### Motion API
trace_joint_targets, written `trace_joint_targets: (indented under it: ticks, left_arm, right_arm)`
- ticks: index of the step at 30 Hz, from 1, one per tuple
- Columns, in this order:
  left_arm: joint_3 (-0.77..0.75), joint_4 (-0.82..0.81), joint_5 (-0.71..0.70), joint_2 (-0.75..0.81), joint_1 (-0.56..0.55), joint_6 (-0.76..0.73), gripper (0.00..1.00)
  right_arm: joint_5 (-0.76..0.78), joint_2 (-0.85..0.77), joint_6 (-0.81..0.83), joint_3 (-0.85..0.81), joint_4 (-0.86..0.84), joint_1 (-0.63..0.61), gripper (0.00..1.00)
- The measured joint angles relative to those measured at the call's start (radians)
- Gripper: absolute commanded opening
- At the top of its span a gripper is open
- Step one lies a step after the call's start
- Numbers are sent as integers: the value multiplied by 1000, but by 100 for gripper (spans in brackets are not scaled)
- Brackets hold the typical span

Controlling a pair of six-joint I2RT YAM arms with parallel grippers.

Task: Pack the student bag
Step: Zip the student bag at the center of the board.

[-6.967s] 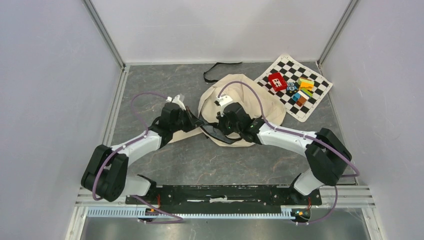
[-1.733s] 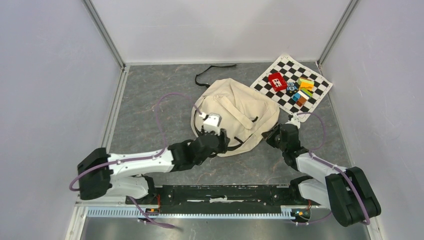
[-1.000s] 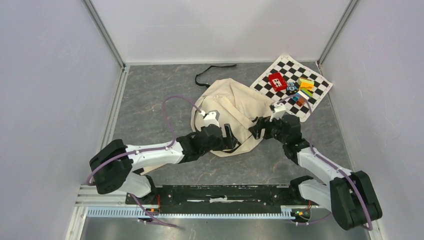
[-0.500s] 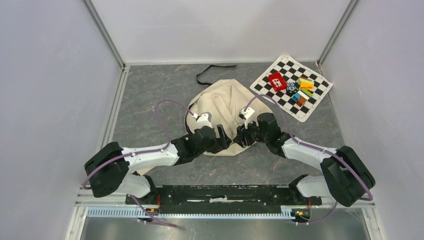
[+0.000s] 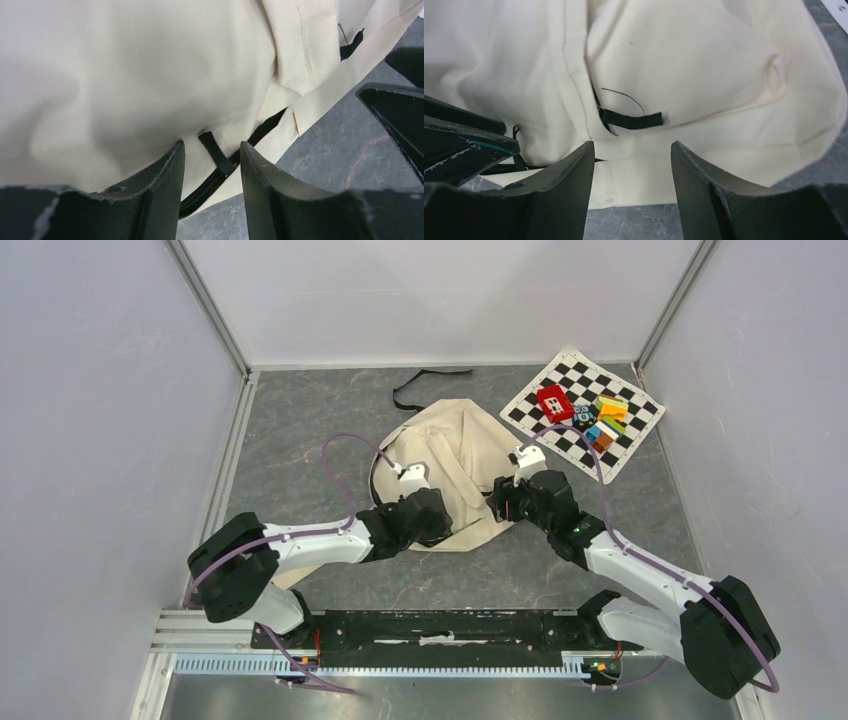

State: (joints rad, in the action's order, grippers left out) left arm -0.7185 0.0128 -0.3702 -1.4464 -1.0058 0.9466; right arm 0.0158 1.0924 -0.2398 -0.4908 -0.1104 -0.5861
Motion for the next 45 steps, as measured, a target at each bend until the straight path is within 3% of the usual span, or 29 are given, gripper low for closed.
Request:
trace_joint_targets:
  ticks: [6,14,18,21,25,34,45]
  left_arm:
    - [-98,43,-26,-87,-9,-19,48]
    - [-164,111,-43,-182,-14,-18,27]
    - [-174,122,-47,-213,-20,-16,3]
    - [-179,127,-50,-230,-25,-16,2]
    - [-166,122,-90,-203,-53,-17,2]
    - [33,-80,-103,42,-89,-28,2]
    - [67,-220,-66,48,-90,-63,2]
  right_arm:
    - [119,-67,-68,47,31,0,63]
    - [195,-128,-106,88,61,0,63]
    - [217,-151,-116,94,63,0,66]
    - [240,-165,-133,101,67,0,79]
    - [284,-172,-183,113,85,5,88]
    - [136,-147,-367,204,53,212,88]
    - [-82,-43,-633,296,-177,243,84]
